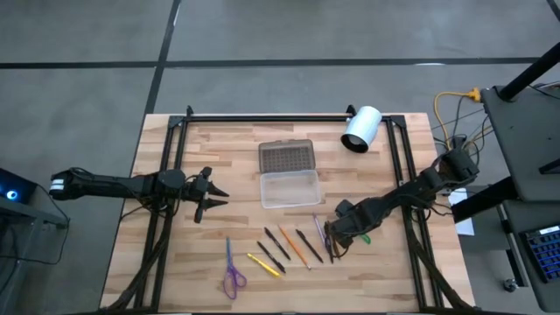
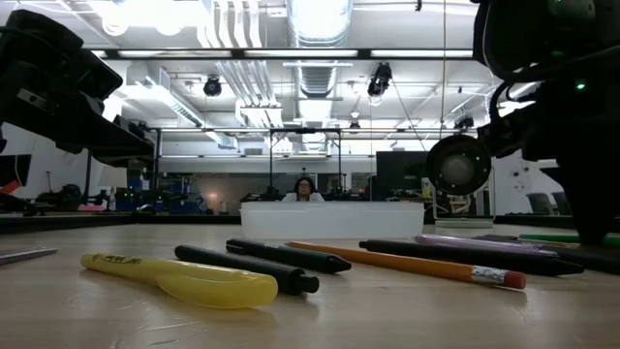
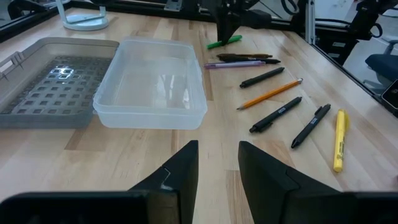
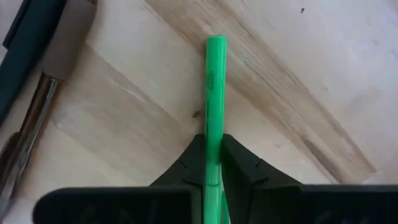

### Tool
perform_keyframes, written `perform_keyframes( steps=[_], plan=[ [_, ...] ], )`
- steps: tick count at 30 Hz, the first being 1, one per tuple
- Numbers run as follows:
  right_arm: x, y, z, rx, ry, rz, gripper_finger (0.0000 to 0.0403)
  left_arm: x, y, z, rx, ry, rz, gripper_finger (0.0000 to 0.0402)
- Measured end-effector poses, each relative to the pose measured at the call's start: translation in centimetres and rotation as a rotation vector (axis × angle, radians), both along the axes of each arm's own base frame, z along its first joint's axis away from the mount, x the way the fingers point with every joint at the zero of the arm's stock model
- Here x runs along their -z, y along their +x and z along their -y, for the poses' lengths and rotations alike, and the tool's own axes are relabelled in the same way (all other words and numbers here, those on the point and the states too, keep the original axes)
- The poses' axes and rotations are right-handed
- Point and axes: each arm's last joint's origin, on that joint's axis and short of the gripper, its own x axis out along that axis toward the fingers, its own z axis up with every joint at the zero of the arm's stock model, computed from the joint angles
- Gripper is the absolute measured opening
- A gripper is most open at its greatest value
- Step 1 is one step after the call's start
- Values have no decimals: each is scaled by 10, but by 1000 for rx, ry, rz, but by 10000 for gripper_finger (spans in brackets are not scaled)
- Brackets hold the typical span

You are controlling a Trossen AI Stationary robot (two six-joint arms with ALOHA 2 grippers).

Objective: Pick & place school supplies into a supply box
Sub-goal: Put the green marker into the transparent supply box

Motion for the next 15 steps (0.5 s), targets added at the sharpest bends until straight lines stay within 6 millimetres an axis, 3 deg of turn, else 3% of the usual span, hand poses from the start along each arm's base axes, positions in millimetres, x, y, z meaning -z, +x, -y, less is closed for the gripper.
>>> perform_keyframes(
  steps=[7,15],
  plan=[
    [-22,3,3,-81,-155,-39,15,0,0,0,0,0,0,99],
    [-47,23,2,-211,-344,103,14,0,0,0,0,0,0,99]
  ],
)
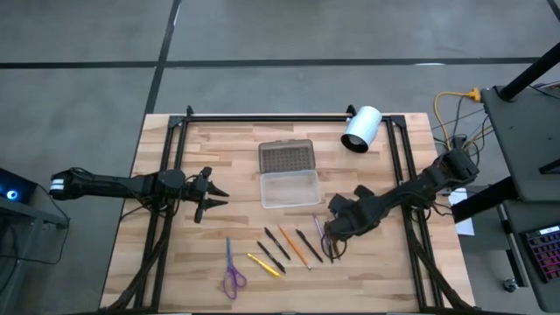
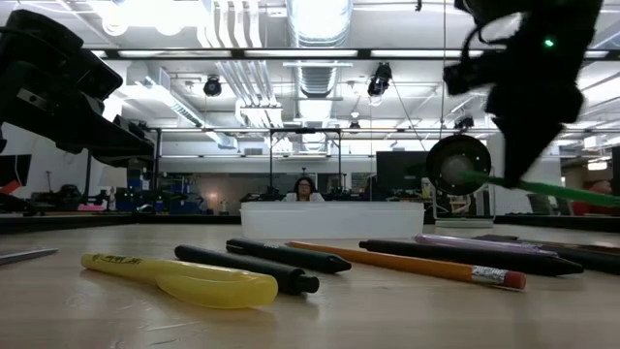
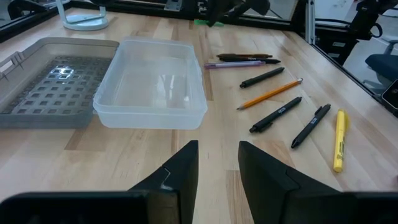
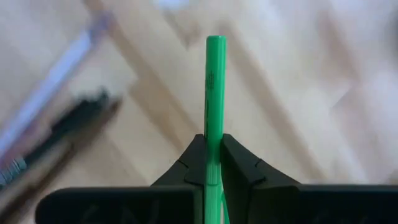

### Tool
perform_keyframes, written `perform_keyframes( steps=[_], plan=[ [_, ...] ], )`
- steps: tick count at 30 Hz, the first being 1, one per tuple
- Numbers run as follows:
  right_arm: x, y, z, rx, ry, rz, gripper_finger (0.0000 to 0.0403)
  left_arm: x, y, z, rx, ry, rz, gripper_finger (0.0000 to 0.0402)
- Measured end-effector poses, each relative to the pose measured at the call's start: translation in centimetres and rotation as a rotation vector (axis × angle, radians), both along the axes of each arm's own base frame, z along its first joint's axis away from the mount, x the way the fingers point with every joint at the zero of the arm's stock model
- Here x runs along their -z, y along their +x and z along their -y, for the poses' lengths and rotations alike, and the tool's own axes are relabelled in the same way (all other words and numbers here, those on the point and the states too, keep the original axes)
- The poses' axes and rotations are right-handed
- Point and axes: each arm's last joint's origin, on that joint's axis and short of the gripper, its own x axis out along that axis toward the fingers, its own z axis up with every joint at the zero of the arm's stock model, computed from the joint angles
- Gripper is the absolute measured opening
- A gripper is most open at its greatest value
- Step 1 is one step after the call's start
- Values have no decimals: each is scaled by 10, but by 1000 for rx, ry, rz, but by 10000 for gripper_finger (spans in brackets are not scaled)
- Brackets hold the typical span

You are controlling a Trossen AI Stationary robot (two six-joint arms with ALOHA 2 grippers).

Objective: Pick & place school supplies into a supply box
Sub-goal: Put the green marker into the transparent supply box

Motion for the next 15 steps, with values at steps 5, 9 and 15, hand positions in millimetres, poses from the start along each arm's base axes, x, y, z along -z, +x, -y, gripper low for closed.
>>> perform_keyframes(
  steps=[5,9,15],
  plan=[
    [-16,13,4,-54,-136,83,13,0,0,0,0,0,0,99],
    [-26,26,12,-108,-222,137,13,0,0,0,0,0,1,99],
    [-29,53,29,-231,-261,248,13,0,0,0,0,0,1,99]
  ],
)
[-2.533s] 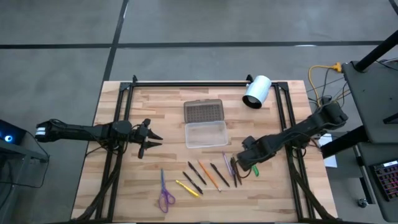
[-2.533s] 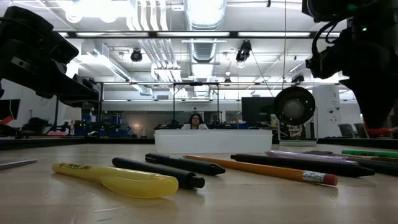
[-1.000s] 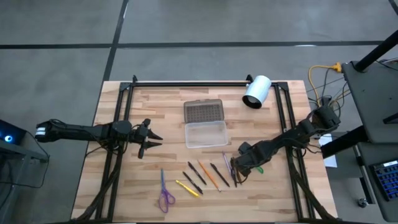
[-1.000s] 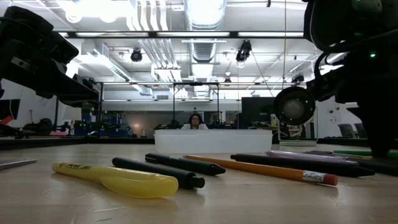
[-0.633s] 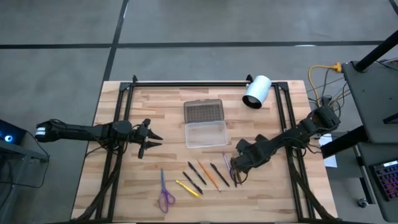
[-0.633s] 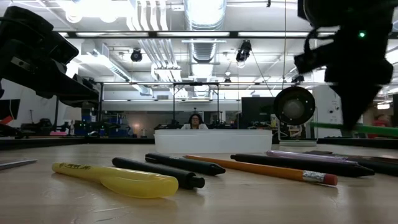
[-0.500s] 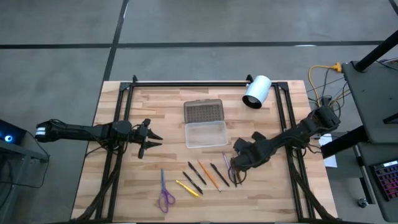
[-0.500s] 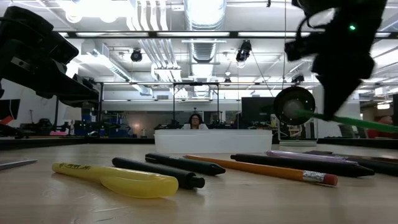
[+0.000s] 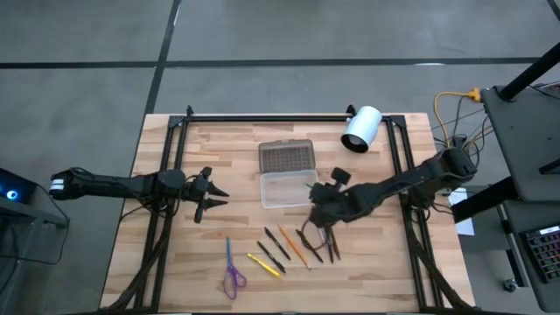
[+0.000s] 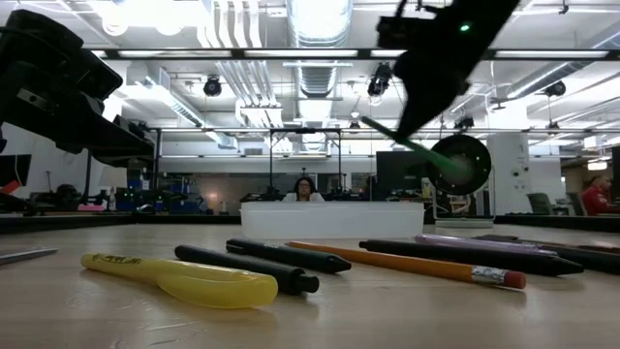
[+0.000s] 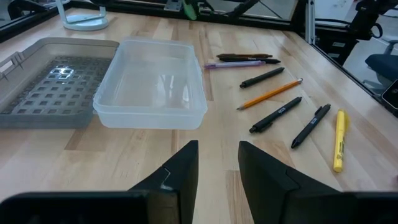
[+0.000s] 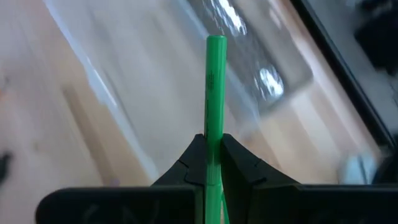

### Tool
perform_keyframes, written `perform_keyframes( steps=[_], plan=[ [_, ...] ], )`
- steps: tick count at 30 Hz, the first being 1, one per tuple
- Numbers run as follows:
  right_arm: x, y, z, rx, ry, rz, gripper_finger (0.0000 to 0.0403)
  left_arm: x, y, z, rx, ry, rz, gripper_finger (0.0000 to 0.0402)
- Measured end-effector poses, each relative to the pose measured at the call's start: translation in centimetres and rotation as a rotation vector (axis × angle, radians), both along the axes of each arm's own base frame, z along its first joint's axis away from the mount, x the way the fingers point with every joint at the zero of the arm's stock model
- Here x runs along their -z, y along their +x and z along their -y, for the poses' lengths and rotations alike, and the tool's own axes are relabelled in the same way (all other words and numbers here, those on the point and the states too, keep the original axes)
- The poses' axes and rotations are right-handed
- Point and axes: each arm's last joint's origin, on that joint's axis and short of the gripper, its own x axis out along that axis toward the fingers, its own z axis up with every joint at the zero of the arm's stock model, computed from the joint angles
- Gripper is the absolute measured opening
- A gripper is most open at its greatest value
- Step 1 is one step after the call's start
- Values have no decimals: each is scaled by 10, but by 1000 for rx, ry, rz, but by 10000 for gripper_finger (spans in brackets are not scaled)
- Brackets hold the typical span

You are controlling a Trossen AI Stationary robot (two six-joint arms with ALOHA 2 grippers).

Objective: Pick & place school supplies into a supply box
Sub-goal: Put the green marker into the transparent supply box

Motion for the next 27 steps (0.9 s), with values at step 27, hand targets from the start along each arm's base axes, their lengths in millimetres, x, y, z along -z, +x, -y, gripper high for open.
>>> perform_keyframes(
  steps=[27],
  plan=[
    [32,49,44,-396,-321,-57,12,0,0,0,0,0,0,99]
  ],
)
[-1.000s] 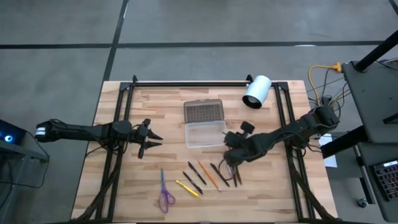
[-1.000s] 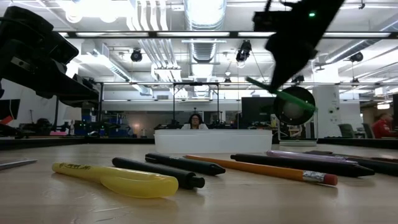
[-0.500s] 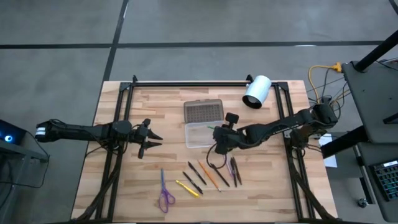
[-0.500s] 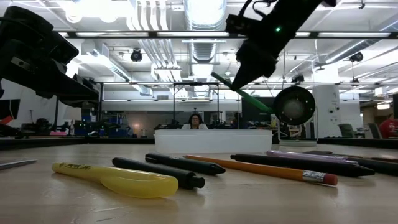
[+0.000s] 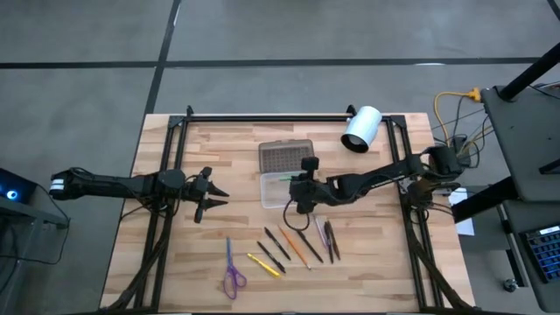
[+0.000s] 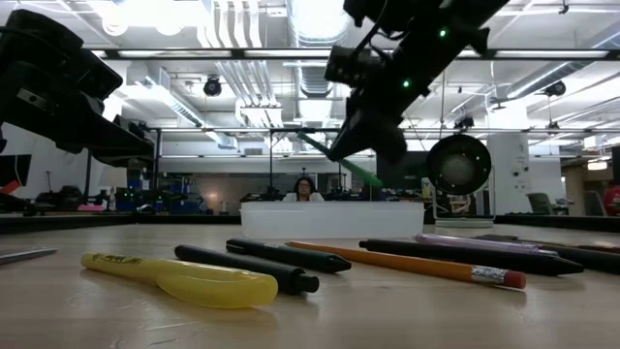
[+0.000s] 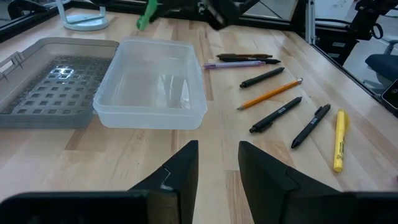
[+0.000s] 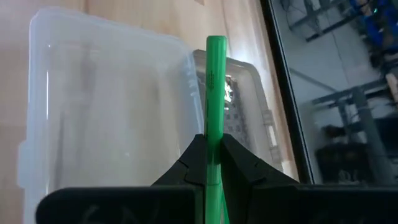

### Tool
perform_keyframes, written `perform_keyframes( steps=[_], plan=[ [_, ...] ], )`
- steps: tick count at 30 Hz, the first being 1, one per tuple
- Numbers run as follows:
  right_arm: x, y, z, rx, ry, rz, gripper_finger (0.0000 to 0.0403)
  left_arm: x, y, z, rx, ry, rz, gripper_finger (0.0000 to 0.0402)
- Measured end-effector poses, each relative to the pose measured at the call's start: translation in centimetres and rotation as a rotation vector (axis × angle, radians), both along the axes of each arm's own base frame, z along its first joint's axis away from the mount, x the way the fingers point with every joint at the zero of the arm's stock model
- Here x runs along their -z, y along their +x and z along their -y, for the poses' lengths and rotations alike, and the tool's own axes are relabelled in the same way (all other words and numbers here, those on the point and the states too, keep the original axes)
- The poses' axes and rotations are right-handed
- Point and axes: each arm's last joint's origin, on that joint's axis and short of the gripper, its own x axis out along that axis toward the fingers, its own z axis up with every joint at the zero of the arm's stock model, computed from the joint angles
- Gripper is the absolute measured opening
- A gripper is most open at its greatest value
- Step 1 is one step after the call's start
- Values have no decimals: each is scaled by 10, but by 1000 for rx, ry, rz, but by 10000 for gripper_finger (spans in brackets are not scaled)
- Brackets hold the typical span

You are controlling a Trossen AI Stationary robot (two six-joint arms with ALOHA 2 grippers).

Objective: Pick & place school supplies into a supply box
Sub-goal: Put the green marker into the transparent supply box

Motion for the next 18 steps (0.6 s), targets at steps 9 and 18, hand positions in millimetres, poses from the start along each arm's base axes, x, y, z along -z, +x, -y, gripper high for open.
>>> perform_keyframes(
  steps=[9,18],
  plan=[
    [15,8,1,6,-22,-30,12,0,0,0,0,0,0,99],
    [31,20,0,9,-15,-59,12,0,0,0,0,0,-1,99]
  ],
)
